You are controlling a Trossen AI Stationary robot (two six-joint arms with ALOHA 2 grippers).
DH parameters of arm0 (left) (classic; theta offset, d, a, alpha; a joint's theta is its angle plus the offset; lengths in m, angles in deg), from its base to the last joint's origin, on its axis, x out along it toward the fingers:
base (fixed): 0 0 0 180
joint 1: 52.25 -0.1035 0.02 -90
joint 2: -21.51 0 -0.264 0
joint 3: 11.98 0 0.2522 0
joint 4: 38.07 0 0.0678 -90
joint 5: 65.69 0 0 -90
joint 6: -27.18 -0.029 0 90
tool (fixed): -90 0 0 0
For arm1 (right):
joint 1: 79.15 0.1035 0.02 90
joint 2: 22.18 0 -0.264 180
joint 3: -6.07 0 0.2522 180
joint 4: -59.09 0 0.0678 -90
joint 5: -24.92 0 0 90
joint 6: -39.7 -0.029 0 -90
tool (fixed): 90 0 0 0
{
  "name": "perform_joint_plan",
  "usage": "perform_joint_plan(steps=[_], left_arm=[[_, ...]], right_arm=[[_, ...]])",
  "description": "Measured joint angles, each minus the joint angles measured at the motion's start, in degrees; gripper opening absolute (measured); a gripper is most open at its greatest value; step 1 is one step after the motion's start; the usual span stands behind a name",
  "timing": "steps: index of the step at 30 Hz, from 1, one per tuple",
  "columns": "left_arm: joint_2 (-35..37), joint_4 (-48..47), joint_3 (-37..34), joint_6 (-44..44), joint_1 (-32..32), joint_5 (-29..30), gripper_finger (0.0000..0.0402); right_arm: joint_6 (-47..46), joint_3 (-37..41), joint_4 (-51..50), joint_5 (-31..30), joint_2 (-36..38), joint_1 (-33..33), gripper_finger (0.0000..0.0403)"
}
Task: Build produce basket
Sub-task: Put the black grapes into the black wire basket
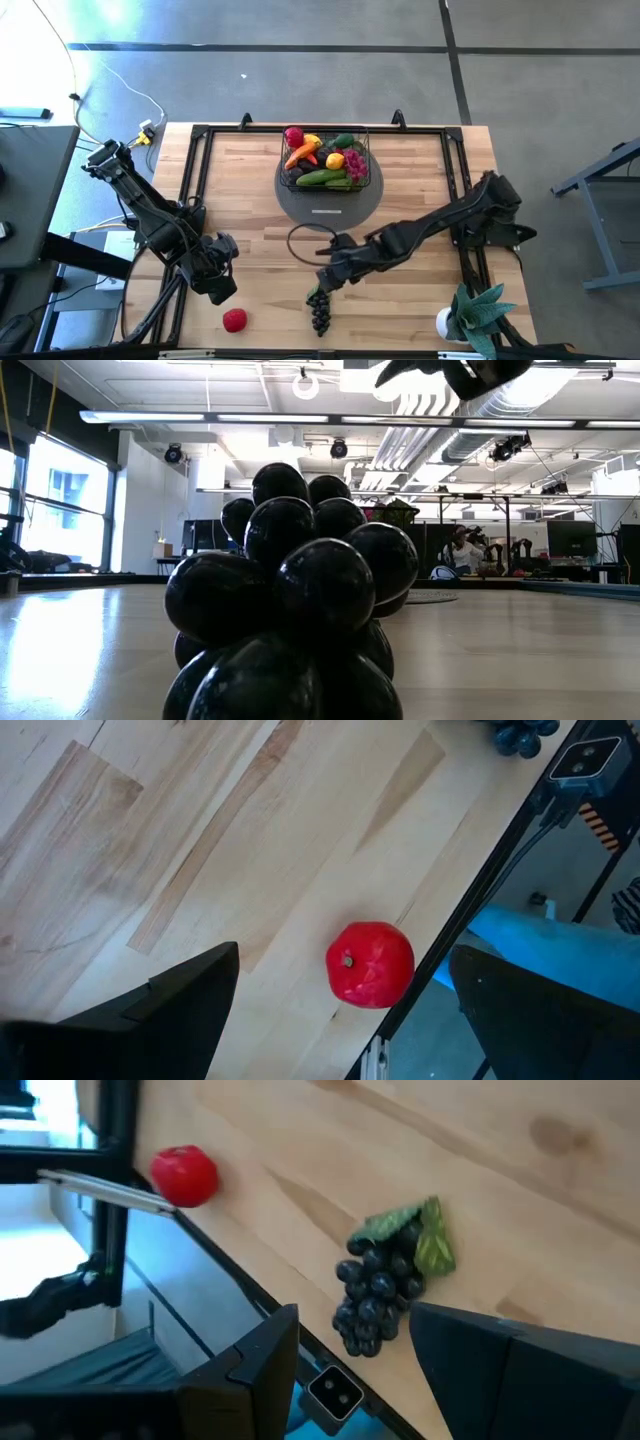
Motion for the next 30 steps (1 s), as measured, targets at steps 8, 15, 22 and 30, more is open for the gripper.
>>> perform_joint_plan(steps=[8,15,22,30], left_arm=[[0.0,0.0,0.0,-1.5,-0.1,0.0,0.0353],[0.0,-0.1,0.0,-2.1,-0.1,0.0,0.0353],[0.0,-0.1,0.0,-2.5,-0.1,0.1,0.0353],[0.0,-0.1,0.0,-2.5,-0.1,1.0,0.0353]], right_arm=[[-7.4,0.0,2.1,0.8,-4.8,1.4,0.0176],[-10.7,0.0,7.5,1.4,-8.1,2.2,0.0176],[-12.9,0.0,7.8,3.2,-11.2,2.8,0.0176],[-12.9,0.0,9.6,4.1,-14.2,2.8,0.0176]])
